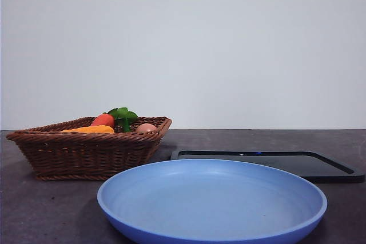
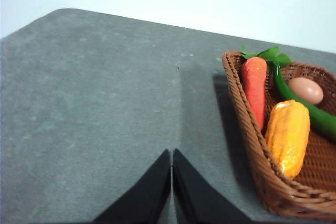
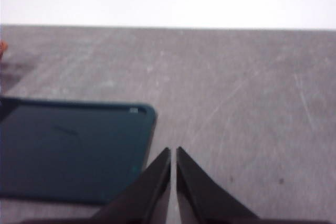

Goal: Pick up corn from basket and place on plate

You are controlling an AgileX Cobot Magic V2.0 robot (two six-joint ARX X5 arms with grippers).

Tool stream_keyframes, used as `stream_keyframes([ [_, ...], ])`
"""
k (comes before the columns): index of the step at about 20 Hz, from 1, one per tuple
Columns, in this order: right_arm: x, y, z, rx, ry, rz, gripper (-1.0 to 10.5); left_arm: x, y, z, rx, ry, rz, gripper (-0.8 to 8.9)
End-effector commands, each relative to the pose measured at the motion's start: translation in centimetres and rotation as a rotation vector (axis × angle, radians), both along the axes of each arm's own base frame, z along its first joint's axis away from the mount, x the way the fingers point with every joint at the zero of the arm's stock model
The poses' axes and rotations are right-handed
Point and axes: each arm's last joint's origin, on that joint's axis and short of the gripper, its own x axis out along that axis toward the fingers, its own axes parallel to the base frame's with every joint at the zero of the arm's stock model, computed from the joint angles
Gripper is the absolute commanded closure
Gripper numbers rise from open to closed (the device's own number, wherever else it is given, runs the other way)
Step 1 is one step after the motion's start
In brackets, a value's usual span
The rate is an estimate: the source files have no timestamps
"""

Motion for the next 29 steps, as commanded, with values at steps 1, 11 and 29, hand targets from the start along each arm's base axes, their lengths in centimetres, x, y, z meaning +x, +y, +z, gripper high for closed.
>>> stream_keyframes([
  [1,0.1,0.0,0.3,0.019,-0.047,0.003,9.4,0.1,0.0,-1.0,-0.080,0.031,0.015,8.06],
  [11,0.1,0.0,1.1,0.222,-0.089,-0.008,9.4,0.1,0.0,-0.8,-0.225,0.022,0.038,8.06],
  [29,-2.3,0.3,8.5,0.307,-0.043,0.059,9.4,-1.4,-0.6,7.2,-0.306,0.002,-0.162,8.06],
])
